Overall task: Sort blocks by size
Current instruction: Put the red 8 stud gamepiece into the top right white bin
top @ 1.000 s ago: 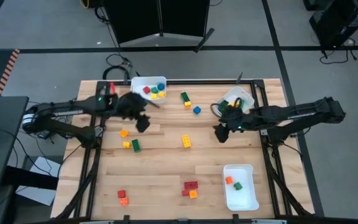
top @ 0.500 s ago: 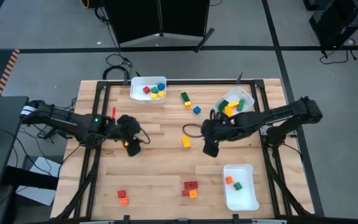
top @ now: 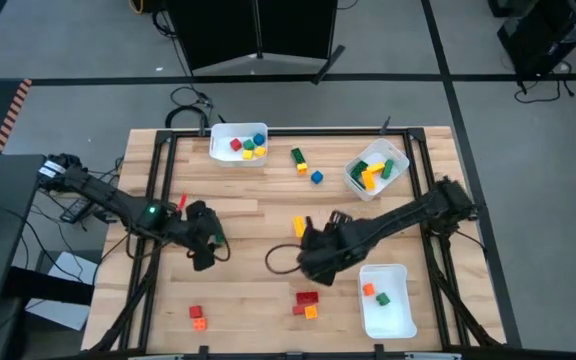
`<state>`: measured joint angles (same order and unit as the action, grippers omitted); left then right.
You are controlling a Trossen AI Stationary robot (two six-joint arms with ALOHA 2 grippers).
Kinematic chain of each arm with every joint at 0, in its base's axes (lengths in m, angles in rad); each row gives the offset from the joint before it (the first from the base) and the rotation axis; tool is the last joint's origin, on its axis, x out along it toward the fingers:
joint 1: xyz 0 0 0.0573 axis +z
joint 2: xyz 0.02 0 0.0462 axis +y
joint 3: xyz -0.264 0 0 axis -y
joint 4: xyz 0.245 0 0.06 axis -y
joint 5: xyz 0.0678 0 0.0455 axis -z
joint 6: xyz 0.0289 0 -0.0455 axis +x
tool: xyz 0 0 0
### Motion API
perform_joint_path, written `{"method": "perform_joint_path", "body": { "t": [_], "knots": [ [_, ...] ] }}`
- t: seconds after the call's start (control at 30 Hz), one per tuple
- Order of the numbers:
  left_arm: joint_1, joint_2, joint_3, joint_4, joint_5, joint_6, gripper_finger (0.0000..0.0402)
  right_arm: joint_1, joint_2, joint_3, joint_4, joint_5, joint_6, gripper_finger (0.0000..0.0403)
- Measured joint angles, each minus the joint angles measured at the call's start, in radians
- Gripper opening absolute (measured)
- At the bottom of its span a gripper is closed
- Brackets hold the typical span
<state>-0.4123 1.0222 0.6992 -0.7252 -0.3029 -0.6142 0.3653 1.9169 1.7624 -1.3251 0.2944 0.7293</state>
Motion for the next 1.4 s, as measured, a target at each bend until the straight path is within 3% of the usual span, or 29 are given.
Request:
{"method": "perform_joint_path", "body": {
  "t": [0.27,0.7,0.87,1.3,1.4],
  "knots": [
    [-0.086,0.0,-0.042,0.002,0.0,-0.052,0.0234,0.034,0.182,0.088,0.014,-0.132,0.13,0.0244],
    [-0.127,0.0,-0.045,0.019,-0.001,-0.051,0.0234,0.059,0.337,0.118,0.17,-0.257,0.128,0.0244],
    [-0.127,0.0,-0.045,0.027,-0.001,-0.049,0.0234,0.081,0.339,0.119,0.244,-0.263,0.137,0.0244],
    [-0.127,0.001,-0.045,0.035,-0.001,-0.046,0.0234,0.093,0.395,0.116,0.225,-0.261,0.176,0.0238],
    [-0.127,0.001,-0.045,0.035,-0.001,-0.046,0.0234,0.088,0.391,0.114,0.218,-0.219,0.203,0.0234]
  ]
}}
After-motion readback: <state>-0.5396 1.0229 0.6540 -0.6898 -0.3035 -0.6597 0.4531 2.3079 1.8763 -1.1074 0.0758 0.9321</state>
